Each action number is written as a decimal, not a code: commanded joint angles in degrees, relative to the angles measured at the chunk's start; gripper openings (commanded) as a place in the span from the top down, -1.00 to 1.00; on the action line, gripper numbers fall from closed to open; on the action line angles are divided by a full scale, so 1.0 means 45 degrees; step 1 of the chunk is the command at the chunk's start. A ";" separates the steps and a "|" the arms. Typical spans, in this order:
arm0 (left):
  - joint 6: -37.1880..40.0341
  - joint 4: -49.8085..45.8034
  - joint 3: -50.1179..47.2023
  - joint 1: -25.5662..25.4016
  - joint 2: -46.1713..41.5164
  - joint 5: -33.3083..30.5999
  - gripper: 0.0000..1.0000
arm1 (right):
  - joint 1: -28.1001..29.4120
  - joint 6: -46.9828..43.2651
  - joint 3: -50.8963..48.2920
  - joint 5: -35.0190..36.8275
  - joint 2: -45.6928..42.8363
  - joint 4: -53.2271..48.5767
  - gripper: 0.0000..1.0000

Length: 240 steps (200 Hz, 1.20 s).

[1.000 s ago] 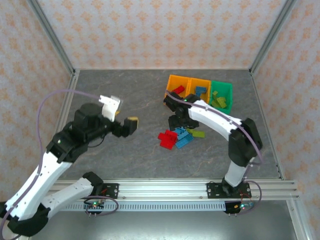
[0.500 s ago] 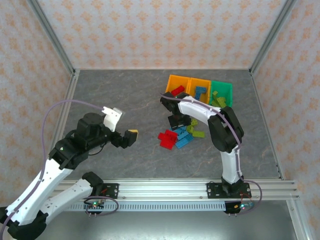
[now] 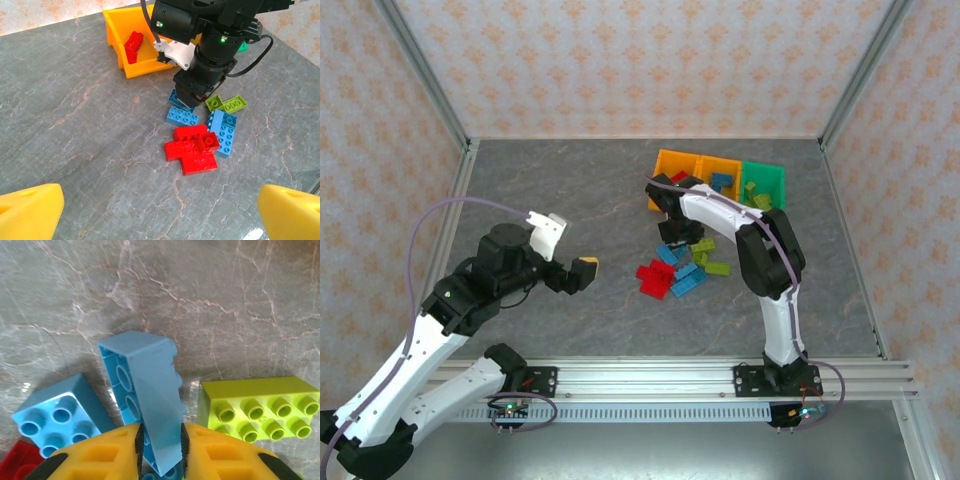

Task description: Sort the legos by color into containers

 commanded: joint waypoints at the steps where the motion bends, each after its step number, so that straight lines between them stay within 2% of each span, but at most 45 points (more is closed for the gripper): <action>1: -0.0143 0.0379 -0.0182 -0.0079 -0.0157 -0.0105 -1.00 | -0.0029 0.0245 0.0405 -0.0045 0.0117 0.0085 0.44; 16: -0.0155 0.0373 -0.0277 -0.0074 -0.0243 -0.0141 -1.00 | -0.0062 0.0277 0.0472 0.0090 0.0218 0.0082 0.41; 43: -0.0129 0.0279 -0.0356 -0.0066 -0.0409 -0.0243 -1.00 | -0.0089 0.0276 0.0736 0.0276 0.0741 -0.0098 0.19; 83: -0.0127 0.0125 -0.0484 -0.0068 -0.0548 -0.0430 -1.00 | -0.0124 0.0354 0.1035 -0.0016 0.1379 -0.0030 0.21; 114: -0.0167 0.0149 -0.0513 -0.0064 -0.0548 -0.0418 -1.00 | -0.0167 0.0350 0.1443 -0.0056 0.1613 -0.0164 0.36; 137: -0.0154 0.0198 -0.0542 -0.0064 -0.0568 -0.0448 -1.00 | -0.0259 0.0472 0.1525 -0.0070 0.1269 -0.0157 0.66; 160: -0.0199 0.0195 -0.0563 -0.0064 -0.0606 -0.0490 -1.00 | -0.0472 0.1004 0.1399 -0.0046 0.0388 0.0032 0.81; 209: -0.0249 0.0290 -0.0715 -0.0074 -0.0705 -0.0569 -1.00 | -0.1188 0.2772 0.0814 0.0462 -0.2331 0.1228 0.85; 240: -0.0225 0.0289 -0.0709 -0.0068 -0.0685 -0.0590 -1.00 | -0.2445 0.3846 0.1165 0.1112 -0.3030 0.1597 0.84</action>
